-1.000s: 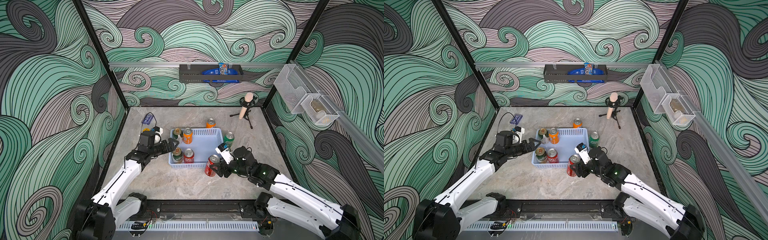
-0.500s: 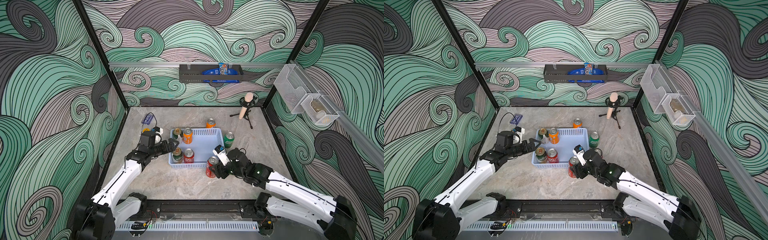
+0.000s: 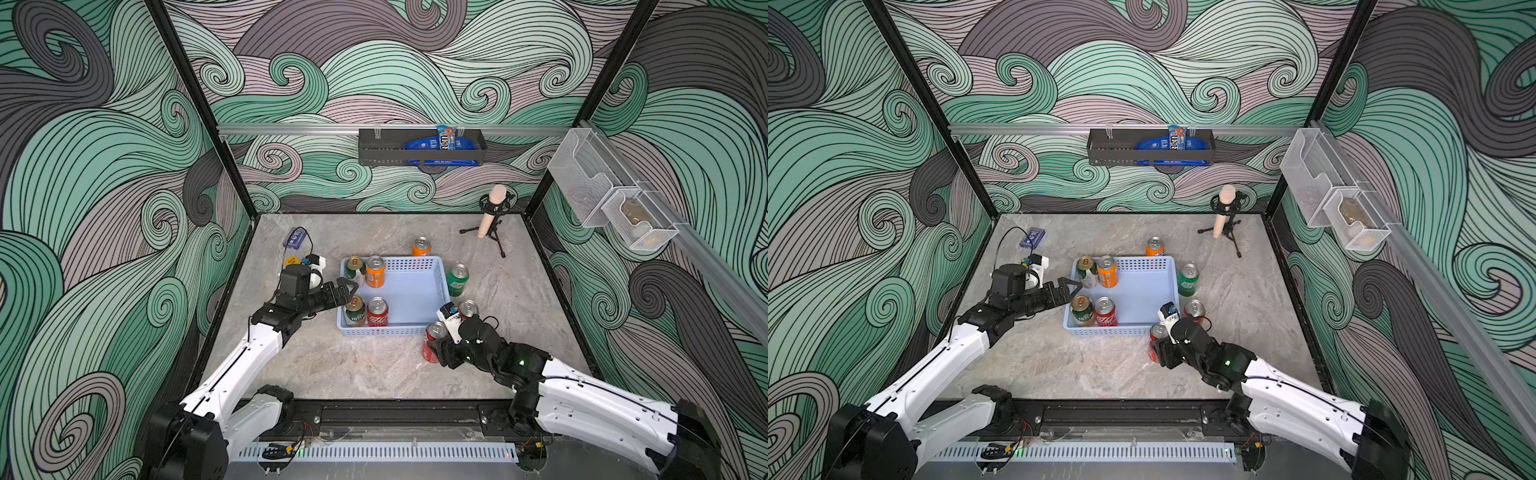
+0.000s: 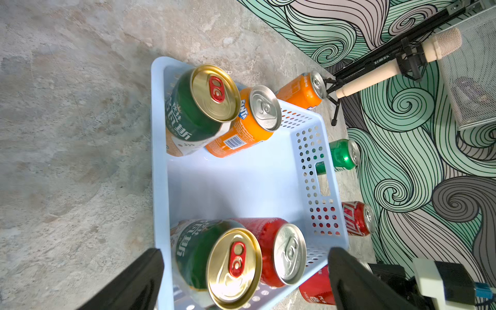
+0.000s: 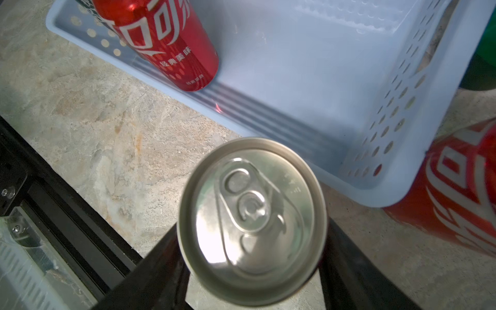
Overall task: Take out the drinks from the basket
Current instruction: Place the drink at the center of the board.
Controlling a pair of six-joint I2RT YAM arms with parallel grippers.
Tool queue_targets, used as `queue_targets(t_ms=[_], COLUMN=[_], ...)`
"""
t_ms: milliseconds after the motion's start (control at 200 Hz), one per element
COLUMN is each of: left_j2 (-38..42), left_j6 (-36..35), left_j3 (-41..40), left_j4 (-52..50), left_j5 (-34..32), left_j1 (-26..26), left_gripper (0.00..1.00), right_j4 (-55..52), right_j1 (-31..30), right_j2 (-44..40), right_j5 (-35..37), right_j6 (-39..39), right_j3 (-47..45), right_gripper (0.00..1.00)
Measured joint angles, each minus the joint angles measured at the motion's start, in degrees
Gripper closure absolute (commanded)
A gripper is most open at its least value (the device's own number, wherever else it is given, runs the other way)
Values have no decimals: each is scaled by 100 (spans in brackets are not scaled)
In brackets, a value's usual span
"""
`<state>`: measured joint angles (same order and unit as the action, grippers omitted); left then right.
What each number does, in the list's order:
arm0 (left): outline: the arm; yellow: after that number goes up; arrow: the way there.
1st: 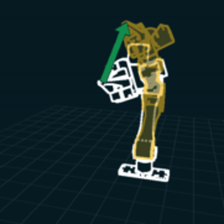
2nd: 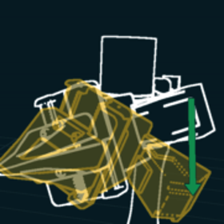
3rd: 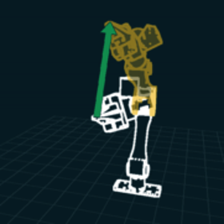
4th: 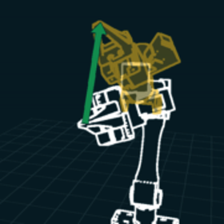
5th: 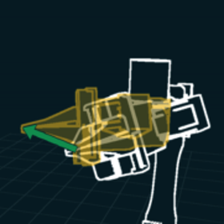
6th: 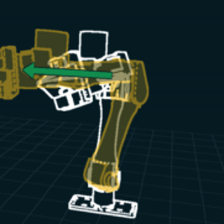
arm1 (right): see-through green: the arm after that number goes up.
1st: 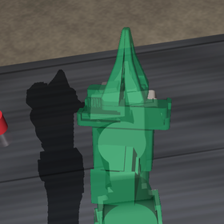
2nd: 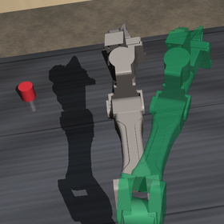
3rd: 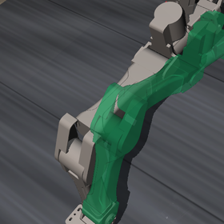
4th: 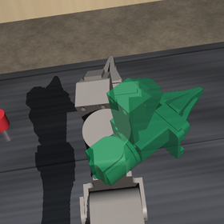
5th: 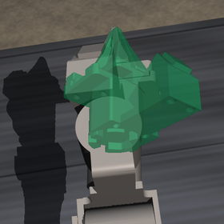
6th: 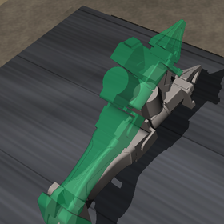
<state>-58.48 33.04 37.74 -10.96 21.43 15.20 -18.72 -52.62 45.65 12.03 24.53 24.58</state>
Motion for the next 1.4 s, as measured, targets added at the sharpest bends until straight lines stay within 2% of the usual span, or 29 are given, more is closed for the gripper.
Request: queue_targets(t_ms=[205, 480, 961, 1401], left_j2=[22, 20, 9, 11], left_j6=[0, 0, -4, -13], left_j3=[-15, -15, -50, -50], left_j4=[28, 28, 42, 39], left_j5=[-22, -52, -92, -133], left_j1=[0, 0, 0, 0], left_gripper=[2, 2, 2, 2], right_j4=[186, 374, 802, 785], right_j1=[-48, -208, -435, -527], right_j2=[-129, 111, 522, 531], right_j5=[87, 166, 291, 293], right_j6=[57, 55, 39, 131], right_j3=[-186, -190, -181, -144], right_gripper=[48, 43, 22, 11])
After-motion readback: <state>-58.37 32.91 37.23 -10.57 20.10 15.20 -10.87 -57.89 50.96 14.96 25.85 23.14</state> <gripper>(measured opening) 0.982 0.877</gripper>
